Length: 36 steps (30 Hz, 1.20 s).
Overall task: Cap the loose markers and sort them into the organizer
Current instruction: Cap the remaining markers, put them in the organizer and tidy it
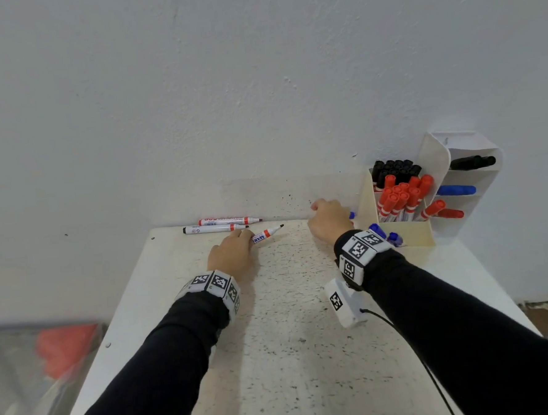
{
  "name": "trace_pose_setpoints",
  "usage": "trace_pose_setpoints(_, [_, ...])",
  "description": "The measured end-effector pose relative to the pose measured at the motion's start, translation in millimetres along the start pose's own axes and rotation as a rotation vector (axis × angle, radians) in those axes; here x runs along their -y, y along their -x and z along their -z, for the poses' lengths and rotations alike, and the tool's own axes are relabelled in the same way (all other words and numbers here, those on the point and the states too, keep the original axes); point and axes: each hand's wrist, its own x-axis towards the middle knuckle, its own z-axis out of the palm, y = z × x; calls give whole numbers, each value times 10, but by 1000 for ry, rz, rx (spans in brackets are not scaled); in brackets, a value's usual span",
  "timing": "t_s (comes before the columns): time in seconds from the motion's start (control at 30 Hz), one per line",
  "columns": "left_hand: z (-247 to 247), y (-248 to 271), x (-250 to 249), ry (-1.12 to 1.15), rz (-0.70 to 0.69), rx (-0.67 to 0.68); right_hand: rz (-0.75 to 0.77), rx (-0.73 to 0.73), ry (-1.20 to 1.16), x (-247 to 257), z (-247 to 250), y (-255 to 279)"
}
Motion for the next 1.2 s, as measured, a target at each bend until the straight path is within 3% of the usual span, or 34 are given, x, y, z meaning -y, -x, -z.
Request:
trace_pose_setpoints(0.17, [-46, -8, 28, 22, -3, -37, -126, 29, 52, -173, -156, -113])
trace_pose_setpoints(0.53, [-68, -20, 58, 15, -18, -29, -156, -97, 8, -239, -339, -277])
trace_pose_setpoints(0.87, [-62, -31, 43, 7, -9, -39, 133, -153, 48, -201, -347, -271])
trace_pose_setpoints(1.2, [-73, -73, 51, -13, -52, -64, 344, 42, -408, -158, -293, -85])
